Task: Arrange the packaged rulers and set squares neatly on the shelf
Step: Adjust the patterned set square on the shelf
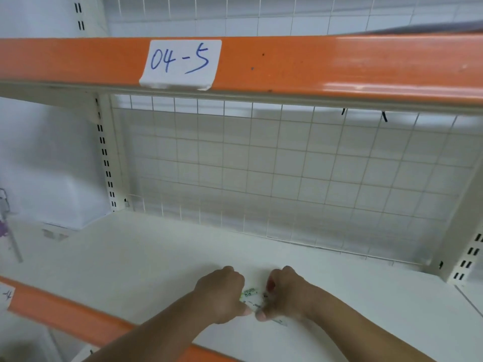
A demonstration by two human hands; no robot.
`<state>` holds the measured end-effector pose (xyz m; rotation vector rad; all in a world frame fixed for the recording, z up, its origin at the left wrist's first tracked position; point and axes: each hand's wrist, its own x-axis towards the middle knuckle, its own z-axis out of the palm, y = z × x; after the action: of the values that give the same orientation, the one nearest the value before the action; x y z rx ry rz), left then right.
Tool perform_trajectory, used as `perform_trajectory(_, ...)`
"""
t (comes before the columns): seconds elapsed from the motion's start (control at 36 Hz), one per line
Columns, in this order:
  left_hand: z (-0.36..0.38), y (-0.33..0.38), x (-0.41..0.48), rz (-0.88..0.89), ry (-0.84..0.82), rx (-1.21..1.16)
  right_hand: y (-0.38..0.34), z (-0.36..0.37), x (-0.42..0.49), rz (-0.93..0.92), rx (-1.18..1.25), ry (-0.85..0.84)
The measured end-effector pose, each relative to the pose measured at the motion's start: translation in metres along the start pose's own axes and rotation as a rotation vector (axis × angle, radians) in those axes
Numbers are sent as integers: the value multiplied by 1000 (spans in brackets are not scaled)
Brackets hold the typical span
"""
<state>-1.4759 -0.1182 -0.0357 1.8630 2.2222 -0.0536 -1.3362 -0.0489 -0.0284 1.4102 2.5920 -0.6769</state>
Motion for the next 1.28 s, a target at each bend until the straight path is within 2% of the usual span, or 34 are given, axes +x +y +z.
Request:
perform_trajectory(0.17, 5, 1, -2, 4, 42, -47, -6, 4, -4, -4, 22, 49)
perform_trajectory(0.47, 10, -2, -5, -6, 45, -100, -15, 4, 1, 31, -52, -35)
perform_trajectory(0.64, 9, -2, -6, -24, 48, -123, -17, 9, 1, 22, -122, 68)
perform_trajectory(0.86, 12, -4, -6, -36, 80, -135, -15, 10, 7, 33, -144, 73)
perform_trajectory(0.92, 10, -7, -5, -48, 112, -205, -11, 6, 6, 21, -32, 104)
perform_trajectory(1.0, 3, -11, -2, -50, 163, -400, 1, -3, 3, -5, 265, 207)
perform_trajectory(1.06, -3, -12, -1, -44, 200, -527, 5, -8, -1, -55, 340, 269)
perform_trajectory(1.17, -12, -10, 2, -43, 259, -673, 4, -15, -14, -194, 204, 300)
perform_trajectory(1.28, -15, -4, 6, -35, 203, -798, 7, -13, -23, -203, 7, 387)
